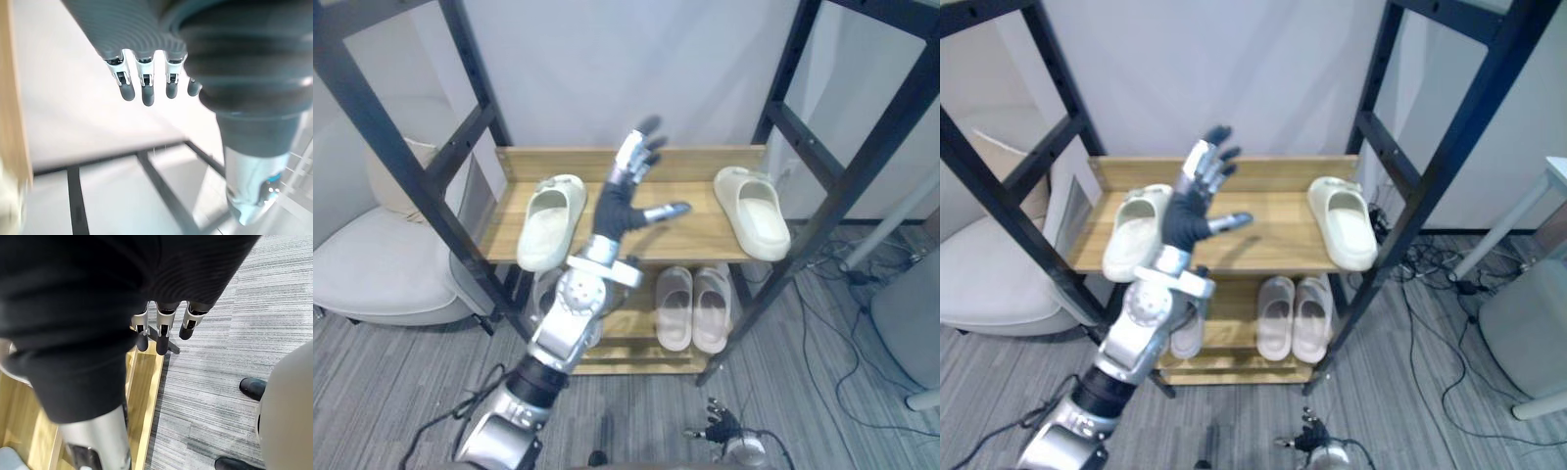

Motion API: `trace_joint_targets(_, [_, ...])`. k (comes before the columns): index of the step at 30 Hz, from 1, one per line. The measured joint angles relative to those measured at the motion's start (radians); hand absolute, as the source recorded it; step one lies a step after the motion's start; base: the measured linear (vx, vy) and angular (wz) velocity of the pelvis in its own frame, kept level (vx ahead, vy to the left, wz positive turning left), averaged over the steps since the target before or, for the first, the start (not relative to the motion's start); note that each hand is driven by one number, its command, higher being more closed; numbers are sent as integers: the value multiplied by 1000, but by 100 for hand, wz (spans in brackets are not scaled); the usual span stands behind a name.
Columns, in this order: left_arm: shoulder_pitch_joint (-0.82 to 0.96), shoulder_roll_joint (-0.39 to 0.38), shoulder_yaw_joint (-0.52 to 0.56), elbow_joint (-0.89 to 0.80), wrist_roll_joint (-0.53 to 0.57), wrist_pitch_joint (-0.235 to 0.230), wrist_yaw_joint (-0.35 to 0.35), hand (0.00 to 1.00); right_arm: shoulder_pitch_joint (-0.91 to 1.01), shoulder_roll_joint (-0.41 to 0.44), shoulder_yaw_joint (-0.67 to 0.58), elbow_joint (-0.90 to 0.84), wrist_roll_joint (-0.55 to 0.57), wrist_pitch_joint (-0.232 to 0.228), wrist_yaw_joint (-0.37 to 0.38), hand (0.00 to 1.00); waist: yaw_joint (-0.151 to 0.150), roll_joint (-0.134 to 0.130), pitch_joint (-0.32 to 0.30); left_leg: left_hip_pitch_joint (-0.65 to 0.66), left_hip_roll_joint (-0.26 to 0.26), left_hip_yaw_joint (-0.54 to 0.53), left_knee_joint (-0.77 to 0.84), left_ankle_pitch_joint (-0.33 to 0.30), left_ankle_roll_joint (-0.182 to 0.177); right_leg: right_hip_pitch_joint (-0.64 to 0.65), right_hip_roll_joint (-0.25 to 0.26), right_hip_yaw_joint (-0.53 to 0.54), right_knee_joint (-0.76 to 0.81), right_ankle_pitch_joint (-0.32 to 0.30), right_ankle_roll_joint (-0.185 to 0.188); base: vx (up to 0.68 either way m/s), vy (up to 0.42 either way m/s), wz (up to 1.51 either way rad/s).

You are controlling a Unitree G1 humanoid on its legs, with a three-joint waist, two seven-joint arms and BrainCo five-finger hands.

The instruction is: Organize the slippers on the shoe rack

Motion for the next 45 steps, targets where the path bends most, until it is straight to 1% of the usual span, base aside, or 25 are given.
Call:
trace_joint_targets(2, [-2, 44, 49, 50, 1, 5, 8, 0, -1, 1, -20, -3, -1, 0, 3, 0, -1, 0, 0, -3, -1, 2, 0, 0, 0, 0, 0, 1, -11, 5, 0, -8, 0, -2])
trace_joint_targets(6, [-7, 167, 143, 143, 11, 17, 27, 0, 0, 0, -34, -15, -5, 3, 10, 0, -2, -4, 2, -22, -1, 5, 0, -2, -2, -13, 3, 4, -32, 13, 0, 8, -1, -1])
trace_joint_targets(8, [-23, 226, 166, 188, 29, 24, 38, 0, -1, 2, -35, -34, -6, 7, 17, 0, 5, -5, 2, -36, 0, 11, 0, -2, -2, -21, 6, 9, -44, 29, -1, 46, 0, -8])
trace_joint_targets(11, [-47, 303, 199, 249, 33, 41, 41, 0, -8, 3, -35, -38, -6, 7, 20, 0, 9, -9, 6, -37, -5, 22, 0, -2, -2, -28, 7, 24, -46, 31, -1, 40, 10, -15])
trace_joint_targets(13, [-71, 332, 210, 274, 41, 51, 41, 0, -8, 3, -37, -50, -6, 7, 22, 0, 11, -13, 17, -37, -5, 22, 0, -2, -3, -30, 7, 27, -46, 31, -2, 21, 4, -7])
trace_joint_targets(20, [-102, 366, 224, 328, 88, 61, 38, 0, -1, 4, -47, -67, -6, 7, 30, 0, 11, -8, 38, -39, -4, 25, 0, -4, -4, -36, 7, 35, -46, 33, -3, -4, 1, 0])
trace_joint_targets(23, [-130, 382, 224, 353, 120, 76, 37, 0, -1, 6, -58, -69, -6, 7, 31, 0, 12, -7, 46, -52, -3, 26, 0, -4, -4, -51, 8, 40, -45, 34, -4, -21, 5, -4])
trace_joint_targets(27, [-151, 409, 222, 397, 194, 97, 36, 0, 1, 7, -63, -69, -6, 7, 31, 0, 13, -9, 52, -58, -3, 37, 0, -4, -4, -64, 9, 52, -43, 38, -4, 13, 8, -8])
trace_joint_targets(30, [-159, 422, 222, 426, 245, 102, 36, 0, 1, 9, -63, -69, -6, 6, 32, 0, 13, -8, 53, -66, -3, 50, 0, -4, -4, -77, 10, 63, -43, 43, -5, 18, 7, -13])
trace_joint_targets(32, [-163, 430, 222, 438, 277, 117, 36, 0, 2, 10, -67, -71, -6, -2, 31, 0, 13, -6, 54, -69, -2, 51, 0, -4, -4, -82, 10, 70, -43, 45, -6, 12, 3, -10])
trace_joint_targets(37, [-200, 438, 221, 470, 381, 124, 38, 0, 13, 10, -71, -71, -6, -10, 30, 0, 13, -2, 57, -69, -1, 53, 0, -4, -4, -83, 11, 72, -43, 48, -11, -7, 2, -1])
trace_joint_targets(42, [-208, 447, 222, 487, 440, 140, 40, 0, 26, 10, -71, -71, -5, -12, 29, 0, 13, 4, 63, -68, 1, 61, 0, -4, -4, -90, 12, 83, -39, 51, -13, -26, 11, -6])
trace_joint_targets(45, [-208, 473, 222, 497, 484, 151, 40, 0, 26, 10, -71, -71, -5, -14, 29, 0, 14, 4, 64, -68, 4, 75, 0, -4, -4, -97, 15, 98, -39, 54, -13, -10, 7, -13])
